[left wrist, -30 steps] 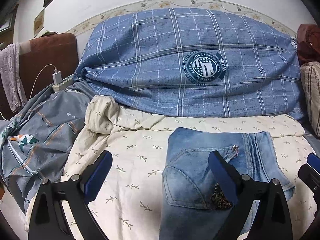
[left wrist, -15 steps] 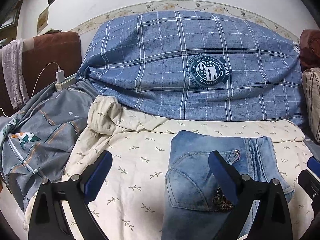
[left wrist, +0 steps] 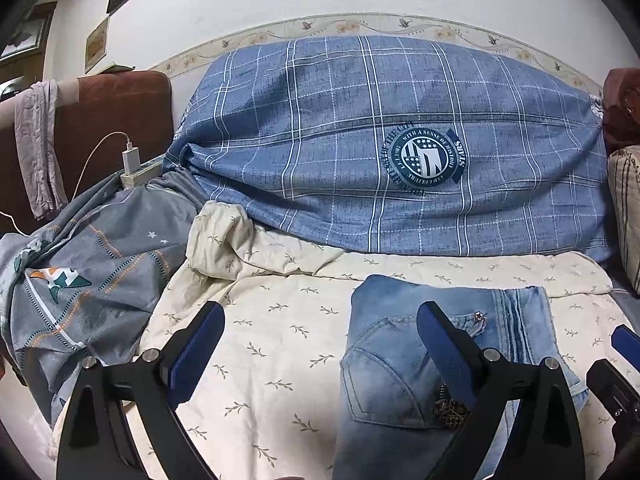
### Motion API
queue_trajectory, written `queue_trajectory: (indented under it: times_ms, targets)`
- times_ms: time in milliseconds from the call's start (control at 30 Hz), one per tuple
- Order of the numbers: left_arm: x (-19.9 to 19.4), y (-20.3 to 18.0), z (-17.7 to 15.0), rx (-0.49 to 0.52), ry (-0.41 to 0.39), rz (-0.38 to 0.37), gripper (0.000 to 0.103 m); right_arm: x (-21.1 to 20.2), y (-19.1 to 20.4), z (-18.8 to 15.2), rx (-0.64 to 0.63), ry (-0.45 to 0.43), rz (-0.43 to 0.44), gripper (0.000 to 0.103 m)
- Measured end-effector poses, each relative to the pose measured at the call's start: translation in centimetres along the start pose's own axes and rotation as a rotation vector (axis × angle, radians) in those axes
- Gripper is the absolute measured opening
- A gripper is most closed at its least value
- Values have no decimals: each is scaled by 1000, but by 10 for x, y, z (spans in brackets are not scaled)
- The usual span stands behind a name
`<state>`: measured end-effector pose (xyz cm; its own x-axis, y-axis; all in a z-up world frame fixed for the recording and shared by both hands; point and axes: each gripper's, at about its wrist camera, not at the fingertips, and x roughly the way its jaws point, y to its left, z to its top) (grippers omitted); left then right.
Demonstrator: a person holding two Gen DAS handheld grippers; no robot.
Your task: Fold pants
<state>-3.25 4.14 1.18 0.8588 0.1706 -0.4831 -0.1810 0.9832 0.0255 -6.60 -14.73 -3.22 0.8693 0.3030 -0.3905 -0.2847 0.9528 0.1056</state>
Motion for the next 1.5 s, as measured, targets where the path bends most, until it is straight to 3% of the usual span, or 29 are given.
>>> queue_trajectory:
  times_ms: [233, 600, 1500]
  targets:
    - [6, -4, -3, 29, 26, 9, 102, 0, 1, -1, -9, 0, -2, 67]
    - [-2, -13, -4, 101, -15, 58, 102, 0, 0, -1, -15, 8, -3, 67]
    - [-6, -7, -3, 71, -22, 39, 102, 2, 2, -2, -23, 9, 4, 67]
